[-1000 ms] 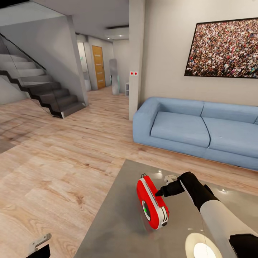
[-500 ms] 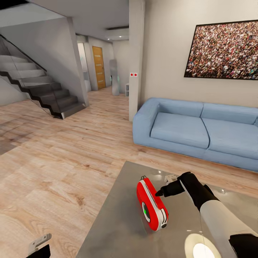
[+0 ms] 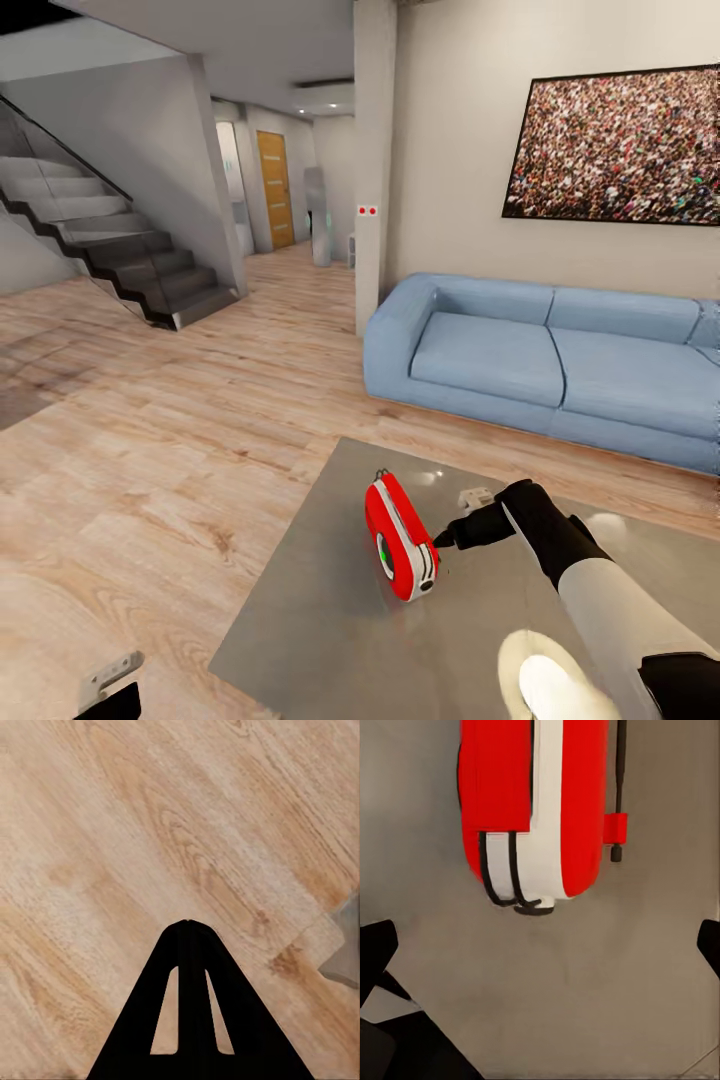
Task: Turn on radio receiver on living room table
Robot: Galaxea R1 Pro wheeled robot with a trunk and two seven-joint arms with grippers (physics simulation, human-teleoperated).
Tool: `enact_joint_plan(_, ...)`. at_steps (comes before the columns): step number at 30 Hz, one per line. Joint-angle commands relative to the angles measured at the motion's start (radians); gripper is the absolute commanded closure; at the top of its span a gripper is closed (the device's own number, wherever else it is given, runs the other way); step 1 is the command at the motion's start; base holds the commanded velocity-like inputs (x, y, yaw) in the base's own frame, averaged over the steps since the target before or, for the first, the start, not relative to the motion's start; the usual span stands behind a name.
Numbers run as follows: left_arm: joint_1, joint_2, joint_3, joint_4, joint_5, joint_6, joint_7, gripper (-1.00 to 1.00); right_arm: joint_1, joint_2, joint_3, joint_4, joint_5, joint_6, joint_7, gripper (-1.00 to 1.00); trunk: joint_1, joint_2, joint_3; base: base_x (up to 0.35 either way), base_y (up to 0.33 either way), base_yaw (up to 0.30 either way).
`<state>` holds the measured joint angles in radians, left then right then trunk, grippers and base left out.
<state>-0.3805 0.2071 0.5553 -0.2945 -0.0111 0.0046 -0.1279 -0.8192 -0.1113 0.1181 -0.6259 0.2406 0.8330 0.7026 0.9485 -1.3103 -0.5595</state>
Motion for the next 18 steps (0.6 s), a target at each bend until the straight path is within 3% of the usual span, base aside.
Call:
enact_joint_plan(1,0.0,0.0,0.0,0.0,0.0,0.0,0.0,1.0,0.0,0.0,0.0,0.0,0.0,0.0,0.0,-1.0,-0.004,0.007,0.003,-0.299,-0.069,0.0)
enact_joint_plan(14,0.0,-0.003,0.0,0.0,0.0,0.0,-0.001,1.0,0.0,0.002,0.0,0.0,0.0,0.0,-0.002,-1.0,-0.054,0.098,0.044,-0.311,-0.012,0.0)
enact_joint_plan(18,0.0,-0.003,0.0,0.0,0.0,0.0,-0.001,1.0,0.001,0.017,0.0,0.0,0.0,-0.001,-0.014,-1.0,-0.069,0.126,0.056,-0.128,0.0,0.0)
